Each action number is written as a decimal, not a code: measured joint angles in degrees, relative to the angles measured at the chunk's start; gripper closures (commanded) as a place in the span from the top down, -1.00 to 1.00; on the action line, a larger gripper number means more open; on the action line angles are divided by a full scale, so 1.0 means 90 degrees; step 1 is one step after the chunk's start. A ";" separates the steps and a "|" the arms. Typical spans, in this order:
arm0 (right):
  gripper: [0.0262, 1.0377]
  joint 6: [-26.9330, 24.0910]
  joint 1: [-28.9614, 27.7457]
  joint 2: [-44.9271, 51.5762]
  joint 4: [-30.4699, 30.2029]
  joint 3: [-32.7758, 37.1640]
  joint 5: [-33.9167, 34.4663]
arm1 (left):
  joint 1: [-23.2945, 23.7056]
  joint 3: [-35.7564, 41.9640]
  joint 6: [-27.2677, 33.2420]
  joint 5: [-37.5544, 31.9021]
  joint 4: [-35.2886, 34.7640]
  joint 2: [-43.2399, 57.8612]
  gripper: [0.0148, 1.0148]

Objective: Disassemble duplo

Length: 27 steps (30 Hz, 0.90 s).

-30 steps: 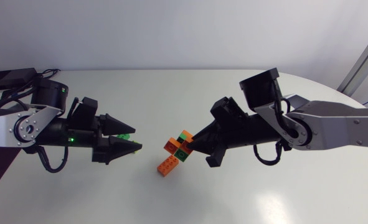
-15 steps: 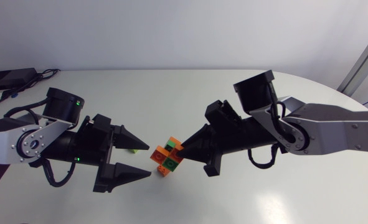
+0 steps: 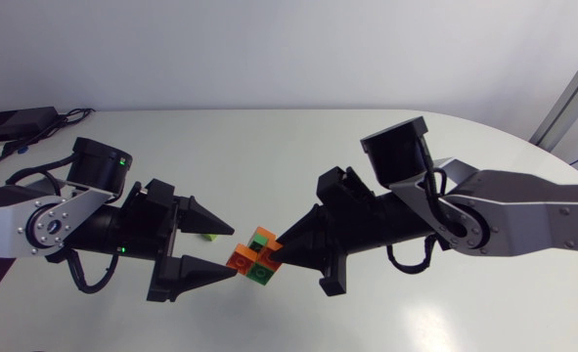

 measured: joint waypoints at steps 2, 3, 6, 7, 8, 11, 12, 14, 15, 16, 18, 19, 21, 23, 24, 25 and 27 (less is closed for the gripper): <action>-0.53 0.0000 0.0015 0.0000 0.0000 -0.0012 -0.0010 | 0.0000 0.0000 -0.0002 0.0002 0.0000 0.0000 0.80; -0.53 -0.0002 0.0034 -0.0002 0.0000 -0.0012 -0.0012 | 0.0000 0.0000 -0.0002 0.0002 0.0000 0.0000 0.70; -0.53 -0.0002 0.0058 0.0000 0.0000 -0.0012 -0.0012 | -0.0049 0.0000 0.0000 -0.0015 -0.0002 0.0002 0.55; -0.53 -0.0002 0.0080 -0.0002 0.0000 -0.0012 -0.0012 | -0.0095 0.0000 0.0000 -0.0019 -0.0005 0.0002 0.55; -0.53 -0.0002 0.0080 -0.0002 0.0000 -0.0012 -0.0012 | -0.0141 0.0000 0.0000 -0.0022 -0.0005 0.0005 0.55; -0.53 -0.0002 0.0080 -0.0007 0.0000 -0.0012 -0.0012 | -0.0267 0.0000 0.0019 -0.0022 -0.0017 0.0027 0.54; -0.53 -0.0002 0.0080 -0.0012 0.0000 -0.0012 -0.0012 | -0.0304 0.0000 0.0024 -0.0022 -0.0044 0.0044 0.43; -0.53 -0.0002 0.0080 -0.0036 0.0000 -0.0012 -0.0010 | -0.0352 0.0000 0.0063 -0.0044 -0.0141 0.0063 0.05; -0.53 -0.0005 0.0080 -0.0044 0.0000 -0.0012 -0.0012 | -0.0376 0.0000 0.0070 -0.0046 -0.0168 0.0068 -0.05; -0.53 -0.0007 0.0080 -0.0049 0.0000 -0.0012 -0.0012 | -0.0381 0.0000 0.0078 -0.0044 -0.0170 0.0068 -0.17; -0.53 -0.0027 0.0080 -0.0056 0.0000 -0.0012 -0.0012 | -0.0381 0.0000 0.0121 -0.0044 -0.0192 0.0068 -0.29; -0.53 -0.0029 0.0080 -0.0056 0.0000 -0.0012 -0.0012 | -0.0381 0.0000 0.0138 -0.0044 -0.0197 0.0070 -0.29; -0.53 -0.0046 0.0080 -0.0056 0.0000 -0.0012 -0.0010 | -0.0381 0.0000 0.0158 -0.0044 -0.0226 0.0073 -0.29; -0.53 -0.0049 0.0080 -0.0058 0.0000 -0.0012 -0.0010 | -0.0381 0.0000 0.0163 -0.0046 -0.0243 0.0073 -0.29; -0.53 -0.0049 0.0080 -0.0058 0.0000 -0.0012 -0.0007 | -0.0381 0.0000 0.0163 -0.0044 -0.0243 0.0073 -0.34; -0.53 -0.0049 0.0080 -0.0058 0.0000 -0.0012 0.0012 | -0.0381 0.0000 0.0163 -0.0044 -0.0243 0.0073 -0.40; -0.53 -0.0049 0.0087 -0.0058 0.0000 -0.0012 0.0066 | -0.0381 0.0000 0.0163 -0.0049 -0.0243 0.0073 -0.49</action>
